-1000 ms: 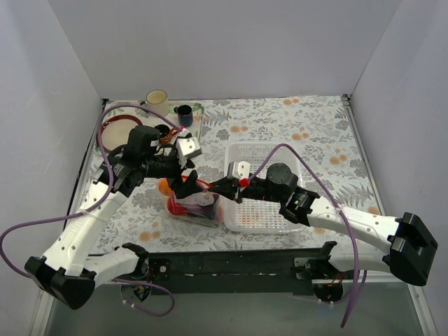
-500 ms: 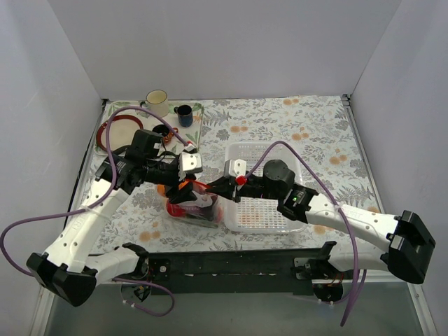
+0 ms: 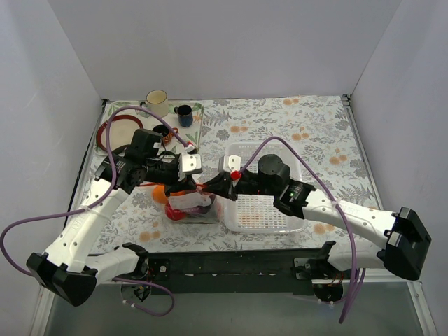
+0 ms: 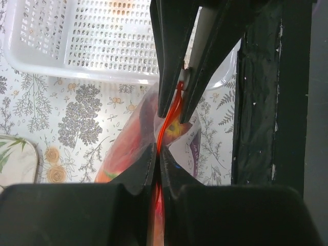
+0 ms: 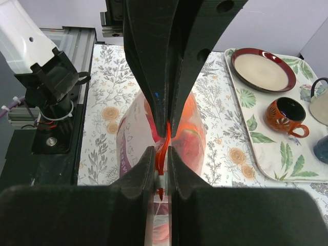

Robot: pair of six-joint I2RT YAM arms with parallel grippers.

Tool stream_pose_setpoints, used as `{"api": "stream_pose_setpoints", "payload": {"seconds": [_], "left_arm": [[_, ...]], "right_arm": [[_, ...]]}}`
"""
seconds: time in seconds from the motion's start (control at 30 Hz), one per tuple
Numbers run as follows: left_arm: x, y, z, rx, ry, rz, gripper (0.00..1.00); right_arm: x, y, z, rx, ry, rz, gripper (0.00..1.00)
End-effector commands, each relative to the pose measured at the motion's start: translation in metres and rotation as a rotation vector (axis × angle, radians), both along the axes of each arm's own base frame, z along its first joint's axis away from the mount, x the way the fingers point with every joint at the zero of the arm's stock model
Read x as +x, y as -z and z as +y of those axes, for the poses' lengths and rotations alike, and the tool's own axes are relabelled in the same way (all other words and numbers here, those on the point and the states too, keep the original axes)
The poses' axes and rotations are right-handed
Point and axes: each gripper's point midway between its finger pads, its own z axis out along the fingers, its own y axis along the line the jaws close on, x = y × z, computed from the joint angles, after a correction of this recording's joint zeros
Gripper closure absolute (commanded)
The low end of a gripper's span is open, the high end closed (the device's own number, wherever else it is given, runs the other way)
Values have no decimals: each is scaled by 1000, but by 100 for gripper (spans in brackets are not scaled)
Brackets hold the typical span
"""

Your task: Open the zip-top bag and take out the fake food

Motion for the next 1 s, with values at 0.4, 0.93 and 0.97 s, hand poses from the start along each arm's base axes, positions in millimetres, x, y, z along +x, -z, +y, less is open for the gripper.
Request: {"api": "stream_pose_setpoints", "payload": {"seconds": [0.4,0.93,0.97], "left_arm": [[-8,-22,9,-17,-34,-68,100],[-5,-35,6,-41,-54,-58,100],[-5,-35,6,-42,-56,-56,100]], "right_arm": [[14,-31,-33,159,142,-89,5],[2,-28,-14,184,16,-45,49],[1,-27,-14,184,13,-43,50]]}}
